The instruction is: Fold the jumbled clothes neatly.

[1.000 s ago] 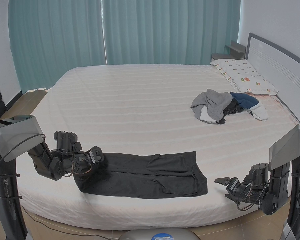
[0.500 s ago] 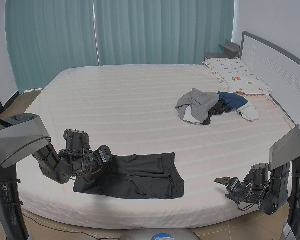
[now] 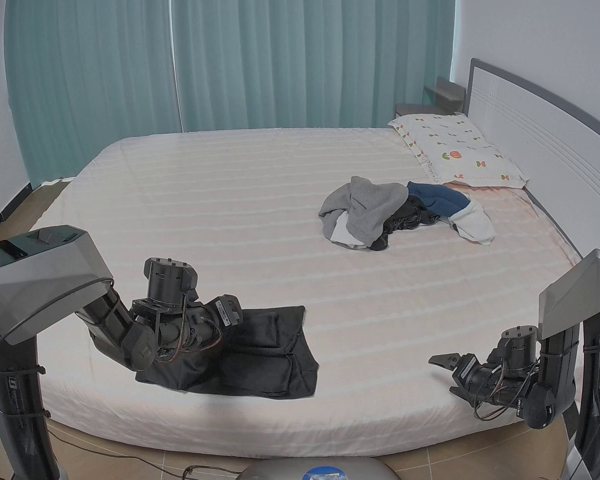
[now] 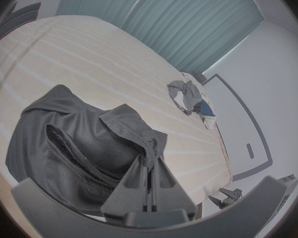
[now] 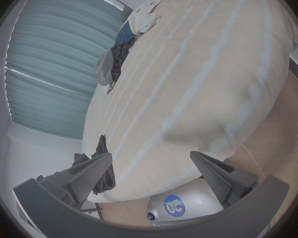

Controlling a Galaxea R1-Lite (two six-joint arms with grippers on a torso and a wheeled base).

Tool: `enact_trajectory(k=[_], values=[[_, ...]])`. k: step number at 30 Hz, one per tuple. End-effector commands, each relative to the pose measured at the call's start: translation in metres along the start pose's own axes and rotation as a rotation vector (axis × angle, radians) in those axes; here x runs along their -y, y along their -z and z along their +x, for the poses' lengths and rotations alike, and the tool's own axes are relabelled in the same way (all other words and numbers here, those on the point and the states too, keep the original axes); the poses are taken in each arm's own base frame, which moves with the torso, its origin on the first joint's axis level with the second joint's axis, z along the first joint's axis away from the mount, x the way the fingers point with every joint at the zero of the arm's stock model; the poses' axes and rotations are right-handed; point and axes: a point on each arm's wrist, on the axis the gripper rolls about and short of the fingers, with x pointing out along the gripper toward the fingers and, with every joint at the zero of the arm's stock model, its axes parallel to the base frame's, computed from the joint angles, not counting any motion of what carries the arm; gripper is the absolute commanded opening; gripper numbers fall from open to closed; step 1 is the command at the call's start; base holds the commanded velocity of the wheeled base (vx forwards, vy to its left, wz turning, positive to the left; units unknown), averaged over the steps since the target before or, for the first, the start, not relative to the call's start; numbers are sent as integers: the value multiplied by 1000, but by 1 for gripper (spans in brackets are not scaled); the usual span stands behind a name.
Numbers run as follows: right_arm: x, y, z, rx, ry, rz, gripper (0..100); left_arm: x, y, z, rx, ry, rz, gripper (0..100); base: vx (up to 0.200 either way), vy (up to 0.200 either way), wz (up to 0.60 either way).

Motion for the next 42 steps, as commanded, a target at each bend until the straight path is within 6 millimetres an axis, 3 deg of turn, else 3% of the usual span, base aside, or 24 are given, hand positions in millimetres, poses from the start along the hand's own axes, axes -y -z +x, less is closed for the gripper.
enact_trajectory(k=[1,5,15,16,24,32,42], values=[[-2,-1,0,10,-16,-3,100,4,3,3,-7,11,5,0,0,-200,0],[-2,-1,0,11,-15,-3,100,11,5,7,-8,30,-22,0,0,-100,0],[-2,-1,0,10,-14,-3,100,9,22,43,39,-64,-32,0,0,0,0],[-2,-1,0,10,-14,-3,100,9,22,44,42,-65,-32,100,0,0,0],[-2,-1,0,9,-15,-3,100,15,26,40,38,-58,-52,100,0,0,0],[-1,0,-1,7,-12,-3,100,34,14,7,87,-14,-115,100,0,0,0],[-1,-1,-1,7,-14,-3,100,22,8,-8,89,-34,-199,100,0,0,0]])
